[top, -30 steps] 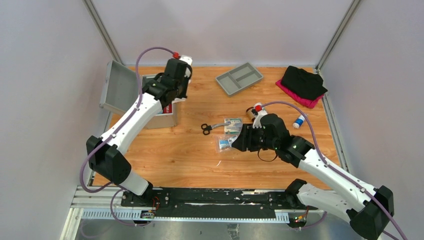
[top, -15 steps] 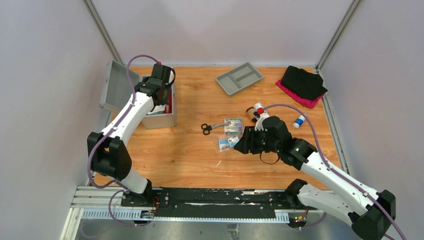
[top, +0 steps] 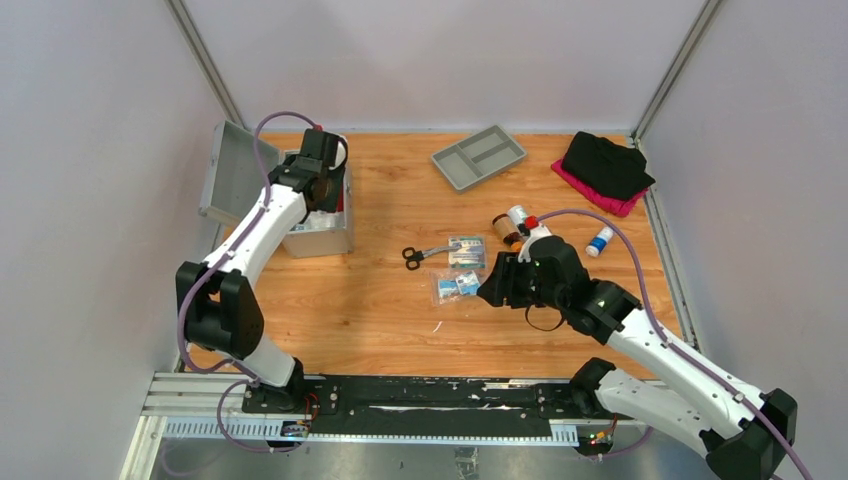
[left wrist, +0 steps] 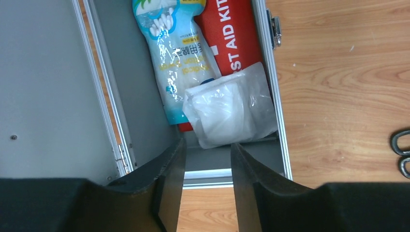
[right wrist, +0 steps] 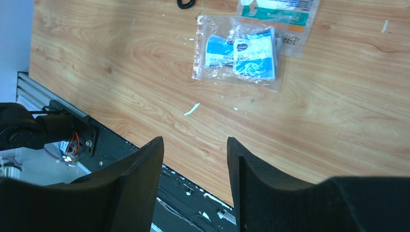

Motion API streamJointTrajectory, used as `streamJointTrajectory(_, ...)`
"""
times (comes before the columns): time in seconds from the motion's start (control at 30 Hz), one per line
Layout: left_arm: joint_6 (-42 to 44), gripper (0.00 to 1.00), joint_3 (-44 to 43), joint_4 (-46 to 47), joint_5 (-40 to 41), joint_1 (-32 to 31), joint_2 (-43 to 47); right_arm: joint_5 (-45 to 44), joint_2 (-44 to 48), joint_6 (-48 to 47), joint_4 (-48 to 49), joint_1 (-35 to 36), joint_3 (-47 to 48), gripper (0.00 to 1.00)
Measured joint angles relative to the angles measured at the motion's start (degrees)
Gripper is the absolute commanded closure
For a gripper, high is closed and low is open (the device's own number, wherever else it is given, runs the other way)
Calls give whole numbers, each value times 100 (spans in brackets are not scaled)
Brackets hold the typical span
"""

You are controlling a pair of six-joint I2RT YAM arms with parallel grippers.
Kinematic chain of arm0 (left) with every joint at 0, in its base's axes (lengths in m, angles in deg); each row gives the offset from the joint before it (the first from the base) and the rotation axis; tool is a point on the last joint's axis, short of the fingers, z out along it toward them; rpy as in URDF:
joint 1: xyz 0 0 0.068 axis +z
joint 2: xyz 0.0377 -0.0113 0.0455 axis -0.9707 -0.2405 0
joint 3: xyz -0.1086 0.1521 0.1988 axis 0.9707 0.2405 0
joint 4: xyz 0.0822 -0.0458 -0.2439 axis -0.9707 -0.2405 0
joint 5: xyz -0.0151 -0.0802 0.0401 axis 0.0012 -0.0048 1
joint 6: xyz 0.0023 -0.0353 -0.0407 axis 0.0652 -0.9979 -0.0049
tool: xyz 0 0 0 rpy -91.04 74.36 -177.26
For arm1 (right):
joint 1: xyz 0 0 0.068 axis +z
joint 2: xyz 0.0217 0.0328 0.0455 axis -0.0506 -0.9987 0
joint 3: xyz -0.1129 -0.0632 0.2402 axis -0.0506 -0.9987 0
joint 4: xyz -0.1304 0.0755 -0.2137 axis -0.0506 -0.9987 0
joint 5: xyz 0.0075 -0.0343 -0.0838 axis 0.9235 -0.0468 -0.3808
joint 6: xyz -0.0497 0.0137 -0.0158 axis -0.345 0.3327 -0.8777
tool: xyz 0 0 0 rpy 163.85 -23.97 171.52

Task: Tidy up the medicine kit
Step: Place the medical item at the medicine box, then pick up the medical item at the center of the board.

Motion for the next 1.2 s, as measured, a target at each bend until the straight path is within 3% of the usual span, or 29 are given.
streamJointTrajectory(0.27, -210, 47, 439, 249, -472, 0, 809, -286, -315, -57, -291, -92, 15, 38)
streamJointTrajectory(0.7, -638, 41, 2487, 1537, -2000, -2, 3355, 442, -2374, -802, -120, -1036, 407, 34)
streamJointTrajectory(0.9, -625, 41, 2542, 1644, -2037, -13, 3499, 1141, -3604, -1399, 52, -1384, 1180, 34)
streamJointTrajectory(1.2, -575, 41, 2542, 1646, -2098, -120, 3447, 1532, -4693, -1814, 144, -1475, 1690, 38)
